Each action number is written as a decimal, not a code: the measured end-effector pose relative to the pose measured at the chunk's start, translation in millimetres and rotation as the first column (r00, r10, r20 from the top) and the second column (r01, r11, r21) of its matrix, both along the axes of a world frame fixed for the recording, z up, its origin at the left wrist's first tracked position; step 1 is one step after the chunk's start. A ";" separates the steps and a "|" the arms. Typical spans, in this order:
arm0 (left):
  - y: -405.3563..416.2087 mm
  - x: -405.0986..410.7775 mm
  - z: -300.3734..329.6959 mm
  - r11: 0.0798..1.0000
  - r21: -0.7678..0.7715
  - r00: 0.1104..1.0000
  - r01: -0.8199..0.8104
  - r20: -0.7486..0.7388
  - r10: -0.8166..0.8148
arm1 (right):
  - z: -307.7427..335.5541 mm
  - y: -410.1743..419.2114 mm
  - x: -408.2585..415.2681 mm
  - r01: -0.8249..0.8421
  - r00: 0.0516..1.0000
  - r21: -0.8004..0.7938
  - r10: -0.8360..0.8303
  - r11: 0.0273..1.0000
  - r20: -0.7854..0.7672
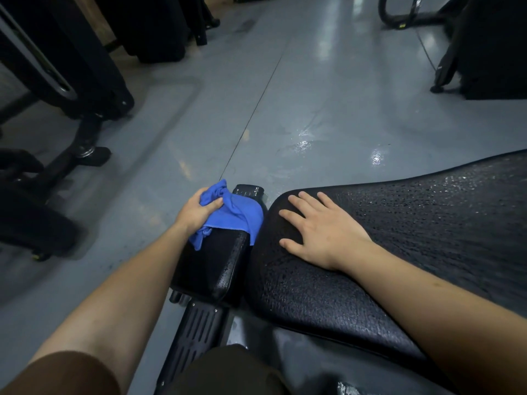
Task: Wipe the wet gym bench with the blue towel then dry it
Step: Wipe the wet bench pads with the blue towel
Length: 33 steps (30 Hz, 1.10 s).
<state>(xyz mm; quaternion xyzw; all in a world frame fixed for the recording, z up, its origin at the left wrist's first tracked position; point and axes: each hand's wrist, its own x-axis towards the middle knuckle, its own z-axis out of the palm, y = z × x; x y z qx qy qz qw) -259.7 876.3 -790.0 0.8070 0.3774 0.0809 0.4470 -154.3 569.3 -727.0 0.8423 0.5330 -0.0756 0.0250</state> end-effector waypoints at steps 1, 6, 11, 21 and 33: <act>0.7 -4.0 -0.7 1.000 -0.005 1.000 -0.024 -0.011 0.024 | 0.1 0.0 -0.1 0.000 1.000 0.000 0.000 1.000 -0.001; -0.2 -43.9 -6.2 0.990 -0.013 0.990 -0.142 -0.022 0.142 | 0.9 -0.3 -0.1 0.000 1.000 0.005 0.000 1.000 0.003; -29.3 -87.9 -11.1 0.971 -0.007 0.971 -0.237 0.021 0.237 | 2.0 -0.7 -0.3 0.001 1.000 -0.014 -0.001 1.000 0.003; -108.5 -140.0 -11.9 0.926 0.127 0.934 -0.355 0.025 0.355 | 2.8 -0.7 -0.5 0.009 1.000 -0.023 -0.009 1.000 0.010; -163.0 -148.6 -23.5 0.885 0.453 0.993 -0.111 0.095 0.075 | -0.5 0.9 0.9 0.008 1.000 -0.002 -0.008 1.000 0.020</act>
